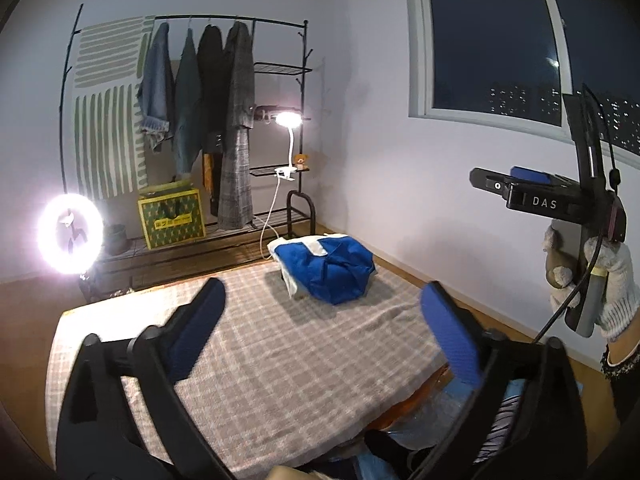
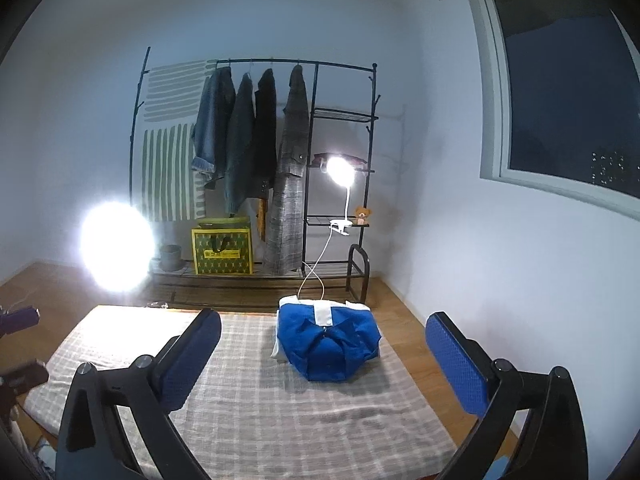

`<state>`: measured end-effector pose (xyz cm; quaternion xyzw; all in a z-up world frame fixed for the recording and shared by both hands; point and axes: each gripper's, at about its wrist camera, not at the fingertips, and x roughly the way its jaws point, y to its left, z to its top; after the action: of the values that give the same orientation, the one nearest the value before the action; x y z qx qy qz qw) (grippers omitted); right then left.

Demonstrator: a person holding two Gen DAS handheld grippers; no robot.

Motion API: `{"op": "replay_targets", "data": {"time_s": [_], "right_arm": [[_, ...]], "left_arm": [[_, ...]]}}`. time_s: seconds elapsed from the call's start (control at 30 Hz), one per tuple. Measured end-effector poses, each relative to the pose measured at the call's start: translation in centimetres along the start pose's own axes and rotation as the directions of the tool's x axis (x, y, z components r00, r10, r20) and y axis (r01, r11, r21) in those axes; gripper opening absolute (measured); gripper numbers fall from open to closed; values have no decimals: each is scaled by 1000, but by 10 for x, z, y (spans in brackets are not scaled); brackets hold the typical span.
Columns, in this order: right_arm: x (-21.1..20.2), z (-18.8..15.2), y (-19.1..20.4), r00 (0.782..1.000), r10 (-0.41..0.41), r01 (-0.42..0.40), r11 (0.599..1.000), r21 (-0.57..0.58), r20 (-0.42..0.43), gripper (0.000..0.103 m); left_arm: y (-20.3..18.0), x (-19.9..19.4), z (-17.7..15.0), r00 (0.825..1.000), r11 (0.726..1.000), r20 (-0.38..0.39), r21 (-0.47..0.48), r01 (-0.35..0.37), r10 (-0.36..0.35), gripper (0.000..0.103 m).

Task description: Fold large clothes

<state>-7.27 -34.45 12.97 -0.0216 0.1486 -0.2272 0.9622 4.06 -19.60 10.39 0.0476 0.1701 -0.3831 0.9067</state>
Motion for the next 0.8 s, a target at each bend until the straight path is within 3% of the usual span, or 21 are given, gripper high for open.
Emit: {"op": "replay_targets", "data": {"time_s": [0.5, 0.8], "right_arm": [[37, -46, 14, 998, -65, 66, 997, 28, -18, 103], [46, -54, 13, 997, -76, 77, 996, 34, -29, 103]], "left_arm": [[22, 21, -45, 984, 985, -37, -5, -174, 174, 103], [28, 28, -50, 979, 980, -42, -16, -199, 198, 103]]}}
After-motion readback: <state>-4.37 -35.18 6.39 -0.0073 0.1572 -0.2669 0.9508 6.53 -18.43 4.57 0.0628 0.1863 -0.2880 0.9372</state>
